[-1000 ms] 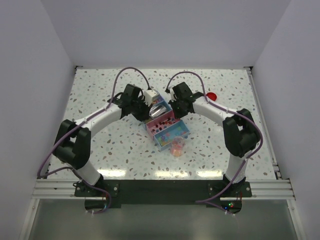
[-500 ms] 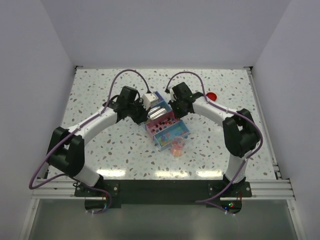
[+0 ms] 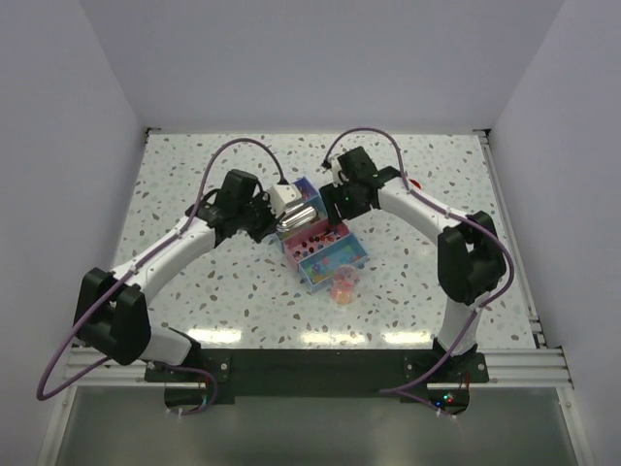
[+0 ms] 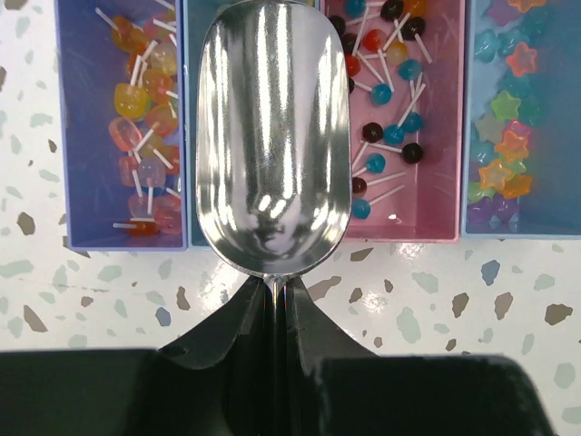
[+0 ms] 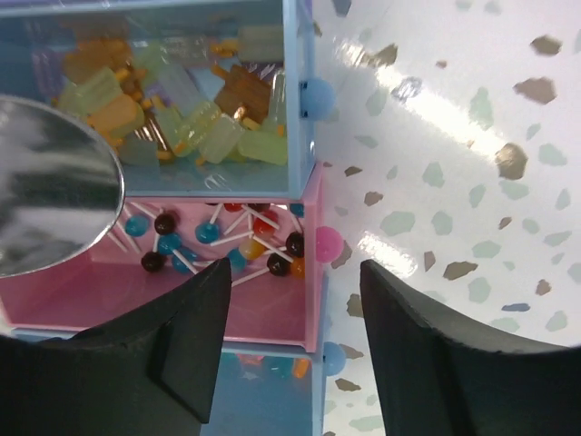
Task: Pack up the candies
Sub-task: Adjust the spatula.
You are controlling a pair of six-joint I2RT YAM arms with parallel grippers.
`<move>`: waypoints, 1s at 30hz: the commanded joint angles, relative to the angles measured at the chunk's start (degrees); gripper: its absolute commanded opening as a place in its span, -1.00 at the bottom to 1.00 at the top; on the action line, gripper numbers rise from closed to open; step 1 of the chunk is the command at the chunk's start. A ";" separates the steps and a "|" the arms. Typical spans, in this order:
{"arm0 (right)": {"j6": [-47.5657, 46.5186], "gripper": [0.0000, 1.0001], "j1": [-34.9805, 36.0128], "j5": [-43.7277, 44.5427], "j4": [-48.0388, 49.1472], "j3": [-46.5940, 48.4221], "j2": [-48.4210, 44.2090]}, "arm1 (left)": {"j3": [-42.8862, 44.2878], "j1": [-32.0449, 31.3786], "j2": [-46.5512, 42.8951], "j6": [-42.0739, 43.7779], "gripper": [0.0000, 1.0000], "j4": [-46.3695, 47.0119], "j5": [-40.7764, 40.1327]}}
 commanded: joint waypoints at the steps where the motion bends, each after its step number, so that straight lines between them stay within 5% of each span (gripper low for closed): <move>1: 2.00 0.25 -3.74 -5.90 -2.46 5.41 -5.30 | -0.11 0.70 -3.42 2.22 -1.00 3.15 2.22; 9: 17.09 0.47 -9.55 -36.63 10.44 2.45 -5.66 | -0.99 1.67 -7.11 2.31 -1.00 6.30 10.57; 19: 26.61 0.36 -9.56 -47.30 23.38 -1.96 -3.55 | -0.73 1.76 -8.17 0.29 -1.00 8.68 15.67; 26: 27.85 -0.11 -9.56 -50.12 25.32 -3.89 -3.20 | -0.90 1.85 -8.26 -1.30 -1.00 11.40 16.90; 30: 29.51 -0.66 -9.65 -51.53 27.60 -4.95 -3.11 | -1.52 2.64 -8.34 -1.91 -1.00 12.64 17.52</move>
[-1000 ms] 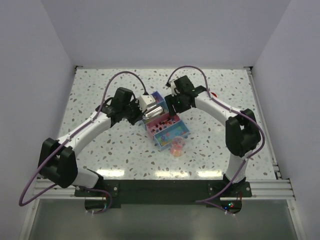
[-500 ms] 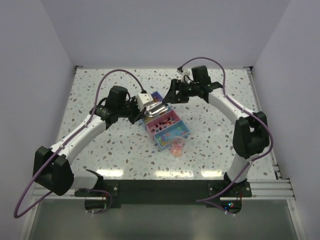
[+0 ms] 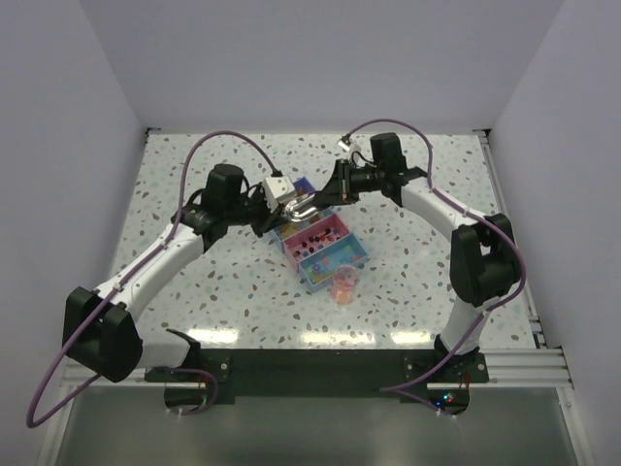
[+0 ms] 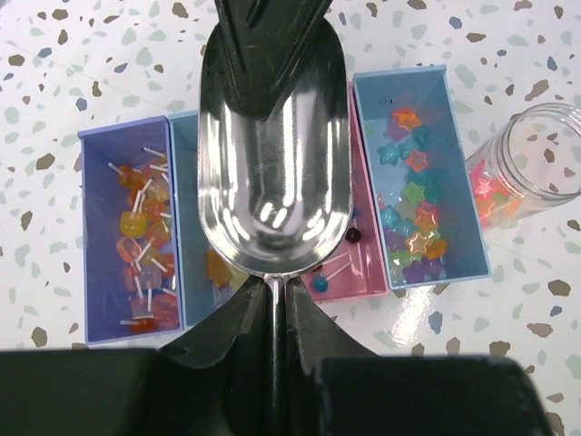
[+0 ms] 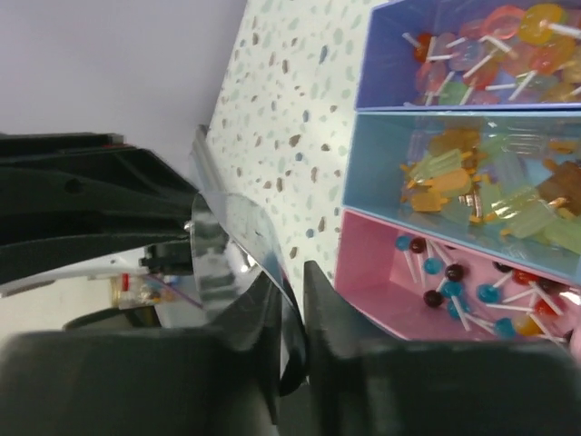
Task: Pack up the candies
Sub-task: Adjust the spatula.
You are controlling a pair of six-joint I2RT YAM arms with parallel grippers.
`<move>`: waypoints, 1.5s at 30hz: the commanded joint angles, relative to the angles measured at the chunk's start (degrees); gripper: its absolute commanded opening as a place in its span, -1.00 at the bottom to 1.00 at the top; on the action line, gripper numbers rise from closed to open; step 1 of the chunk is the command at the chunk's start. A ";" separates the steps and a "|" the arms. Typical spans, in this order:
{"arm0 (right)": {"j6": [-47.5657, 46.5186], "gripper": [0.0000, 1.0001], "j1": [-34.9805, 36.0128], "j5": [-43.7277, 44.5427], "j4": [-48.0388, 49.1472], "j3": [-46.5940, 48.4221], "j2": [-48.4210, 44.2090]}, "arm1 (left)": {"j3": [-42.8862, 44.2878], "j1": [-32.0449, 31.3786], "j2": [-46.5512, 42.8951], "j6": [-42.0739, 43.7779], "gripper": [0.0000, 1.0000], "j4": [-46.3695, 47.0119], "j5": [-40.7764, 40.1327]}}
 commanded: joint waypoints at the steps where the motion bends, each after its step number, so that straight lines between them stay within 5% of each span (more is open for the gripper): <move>1: 2.33 -0.92 -0.12 -3.40 4.59 -0.76 0.21 | -1.23 1.20 -1.92 -1.34 -1.00 5.29 2.83; 3: 5.13 -1.00 -0.90 -4.19 7.56 -1.72 0.03 | -2.20 2.42 -2.62 -1.43 -0.93 6.61 3.53; 8: 10.59 -1.00 -2.75 -6.30 14.70 -3.57 -0.49 | -8.78 8.56 -6.39 -2.57 -0.15 14.49 12.05; 14: 12.35 -1.00 -2.84 -7.80 16.54 -3.83 0.29 | -15.47 13.84 -7.81 -8.01 0.17 28.99 24.26; 28: 11.82 -1.00 -2.84 -9.20 16.54 -3.48 0.65 | -16.09 15.87 -3.59 -13.82 0.16 42.21 32.18; 45: 15.69 -1.00 -2.75 -8.33 21.73 -4.80 1.53 | -18.73 15.17 -1.48 -21.47 -0.04 50.74 26.74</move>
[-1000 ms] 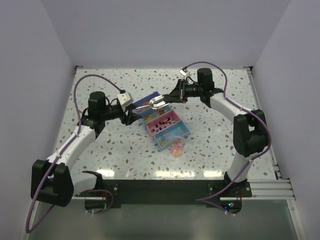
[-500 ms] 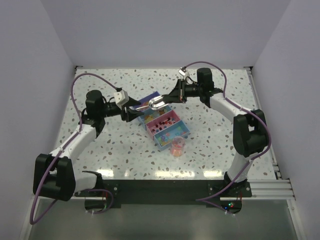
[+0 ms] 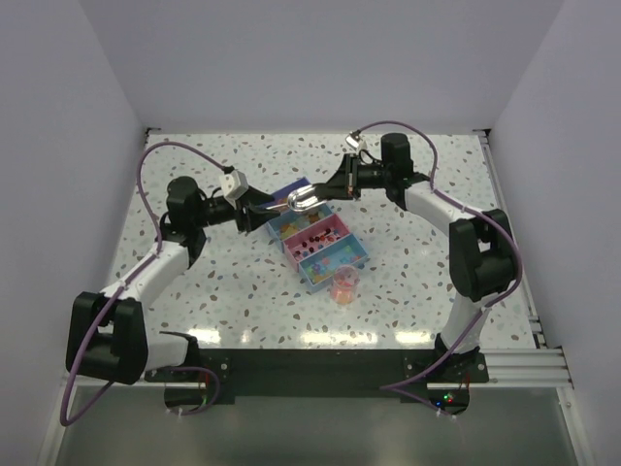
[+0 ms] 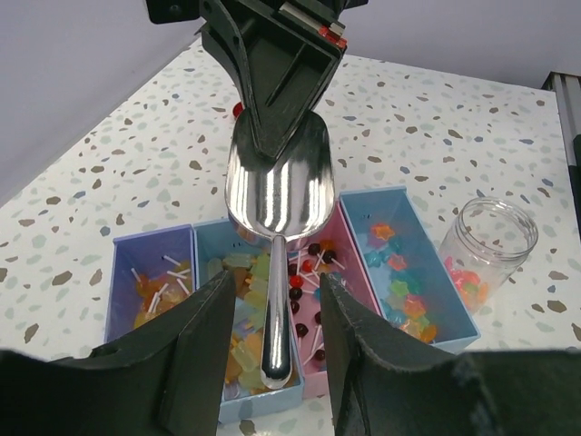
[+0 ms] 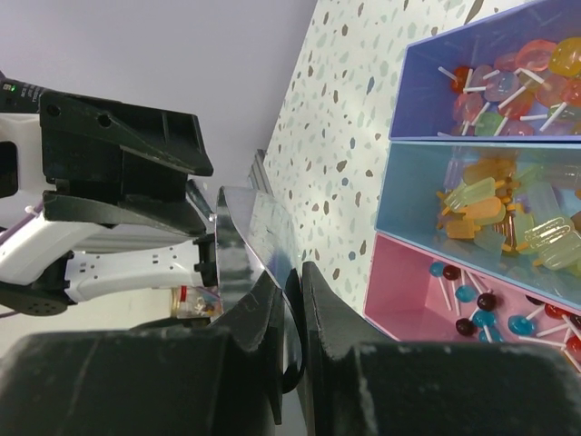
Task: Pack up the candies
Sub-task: Adjust the spatula, then scoop the fake candies from the storage box.
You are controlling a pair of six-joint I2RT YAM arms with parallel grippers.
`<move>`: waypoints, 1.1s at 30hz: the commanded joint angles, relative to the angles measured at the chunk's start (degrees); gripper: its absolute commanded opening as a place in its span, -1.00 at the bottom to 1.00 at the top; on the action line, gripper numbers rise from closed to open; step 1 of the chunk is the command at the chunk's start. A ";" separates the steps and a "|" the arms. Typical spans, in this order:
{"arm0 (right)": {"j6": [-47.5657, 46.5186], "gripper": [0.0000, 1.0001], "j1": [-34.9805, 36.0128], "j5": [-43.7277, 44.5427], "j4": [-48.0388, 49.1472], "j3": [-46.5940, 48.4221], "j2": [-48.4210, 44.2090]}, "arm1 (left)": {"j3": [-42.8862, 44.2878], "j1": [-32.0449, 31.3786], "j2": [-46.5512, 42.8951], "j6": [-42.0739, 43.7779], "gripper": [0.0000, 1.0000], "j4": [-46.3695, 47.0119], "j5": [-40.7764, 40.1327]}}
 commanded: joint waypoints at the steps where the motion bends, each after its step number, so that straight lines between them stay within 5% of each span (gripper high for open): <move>1: 1.85 -1.00 0.24 -0.74 4.13 -0.36 -0.26 | -0.61 -0.35 0.84 -2.06 -0.07 5.12 -1.08; 11: 2.73 -1.00 0.24 -0.30 5.19 -1.42 -0.79 | -0.61 -1.49 2.07 -2.06 -0.34 5.38 -2.84; 16: 2.47 -1.00 0.33 0.05 5.28 -1.86 -0.88 | -0.78 -1.49 1.46 -4.17 -1.00 5.39 -5.04; 21: 0.20 -0.98 0.33 0.49 2.66 -1.86 -1.50 | -0.70 -1.49 0.14 -4.26 -1.00 1.72 -6.53; 22: -1.82 -0.86 0.42 1.53 0.29 -1.25 -1.67 | -0.26 -1.40 -0.30 -3.13 -1.00 0.30 -7.06; 24: -9.60 -0.30 0.24 3.47 -11.08 2.16 -1.93 | 0.27 -1.40 -1.88 0.71 -1.00 -6.00 -9.51; 27: -19.81 0.07 -0.28 11.71 -26.12 8.57 -1.41 | 4.39 -1.40 -2.94 5.57 -1.00 -20.03 -13.89; 33: -31.01 0.10 -0.64 34.10 -43.13 19.84 2.18 | 13.97 -1.49 -4.61 16.03 -1.00 -44.93 -24.44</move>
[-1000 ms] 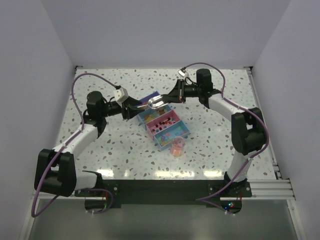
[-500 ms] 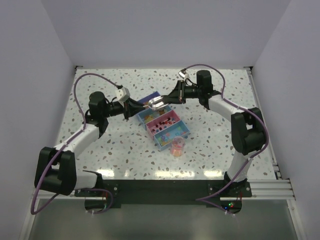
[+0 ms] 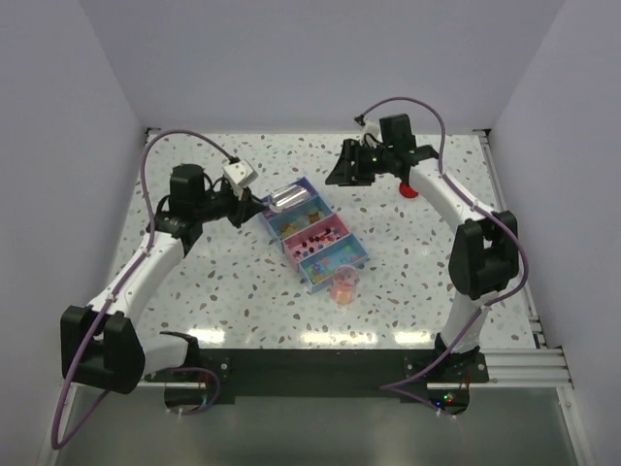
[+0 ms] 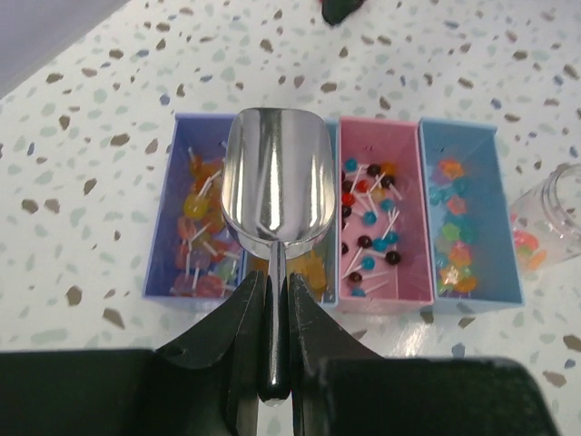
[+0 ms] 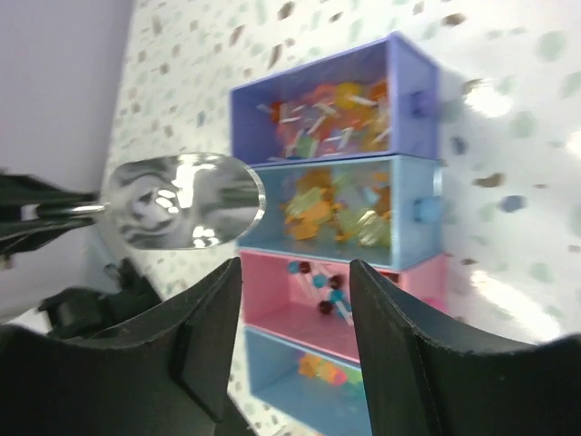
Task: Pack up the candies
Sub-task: Scoop the fake candies from the storage box.
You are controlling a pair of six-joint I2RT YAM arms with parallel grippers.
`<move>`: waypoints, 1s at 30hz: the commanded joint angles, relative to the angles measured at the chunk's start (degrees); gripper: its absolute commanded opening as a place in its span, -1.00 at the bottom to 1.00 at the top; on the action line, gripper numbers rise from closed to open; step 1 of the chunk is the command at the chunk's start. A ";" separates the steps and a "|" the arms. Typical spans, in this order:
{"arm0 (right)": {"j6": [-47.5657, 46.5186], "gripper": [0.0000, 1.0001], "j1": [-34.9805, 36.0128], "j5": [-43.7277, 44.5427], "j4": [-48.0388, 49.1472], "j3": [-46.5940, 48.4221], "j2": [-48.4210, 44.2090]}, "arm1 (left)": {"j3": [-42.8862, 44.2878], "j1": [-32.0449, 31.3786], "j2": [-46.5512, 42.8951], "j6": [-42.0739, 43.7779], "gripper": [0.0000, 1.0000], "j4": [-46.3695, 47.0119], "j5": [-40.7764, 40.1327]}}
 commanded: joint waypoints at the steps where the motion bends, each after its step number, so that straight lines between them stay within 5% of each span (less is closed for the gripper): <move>1: -9.68 0.07 -0.29 16.00 -12.61 5.73 1.89 | 7.85 0.15 -2.32 7.89 -1.00 -17.88 -8.37; 10: -12.85 0.03 2.70 29.18 -14.29 10.83 7.42 | 20.42 -8.98 4.10 10.53 -1.00 -37.41 -25.95; 19: -15.39 -0.13 5.42 33.76 -13.76 13.38 11.56 | 34.67 -12.77 13.68 8.68 -1.00 -50.16 -31.85; 30: -16.19 -0.15 6.66 28.50 -10.33 11.10 12.61 | 41.97 -19.27 21.85 8.33 -1.00 -56.58 -39.75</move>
